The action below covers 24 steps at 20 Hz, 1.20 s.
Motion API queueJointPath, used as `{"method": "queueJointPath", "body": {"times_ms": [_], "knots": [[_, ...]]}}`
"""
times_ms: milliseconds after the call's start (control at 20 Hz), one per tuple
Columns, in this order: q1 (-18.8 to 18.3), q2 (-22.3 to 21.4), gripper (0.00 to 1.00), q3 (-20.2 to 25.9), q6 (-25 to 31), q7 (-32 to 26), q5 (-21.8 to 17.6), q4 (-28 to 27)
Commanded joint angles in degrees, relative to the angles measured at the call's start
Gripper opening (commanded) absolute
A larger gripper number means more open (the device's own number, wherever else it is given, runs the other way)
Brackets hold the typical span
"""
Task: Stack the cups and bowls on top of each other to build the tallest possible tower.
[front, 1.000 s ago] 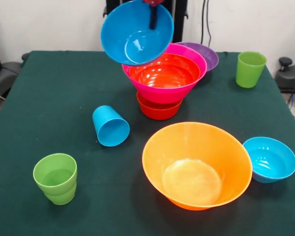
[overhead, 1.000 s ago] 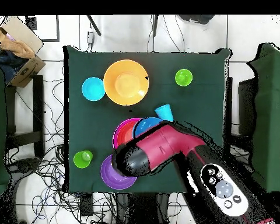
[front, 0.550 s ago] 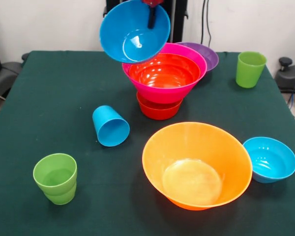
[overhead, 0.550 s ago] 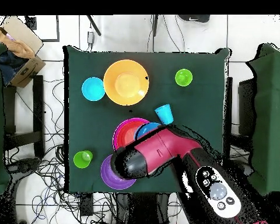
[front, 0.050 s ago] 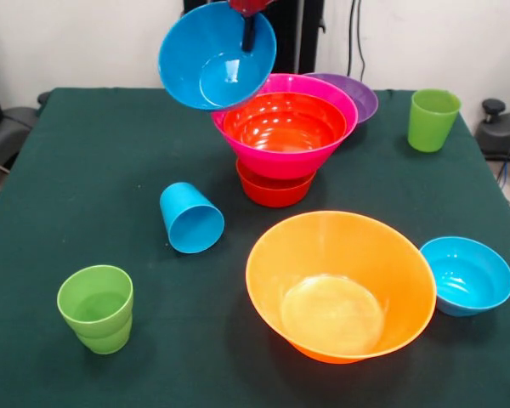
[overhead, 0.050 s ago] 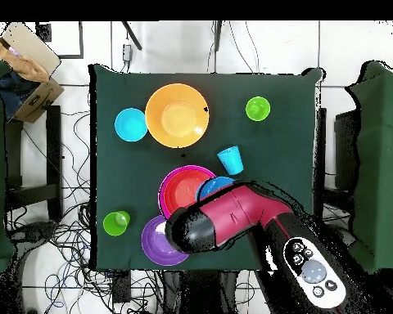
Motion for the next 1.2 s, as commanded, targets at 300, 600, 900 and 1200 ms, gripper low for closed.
{"method": "queueJointPath", "body": {"times_ms": [300, 600, 900, 1200], "knots": [[4.57, 0.06, 0.00, -2.86, -6.79, 8.70, 0.48, 5.37], [9.03, 0.76, 0.00, -5.89, -10.07, 13.54, -0.73, 6.22], [14.59, 4.66, 0.00, -10.69, -12.48, 17.27, -2.82, 4.34], [14.03, 9.14, 0.00, -12.35, -10.10, 13.59, -1.57, 1.30]]}}
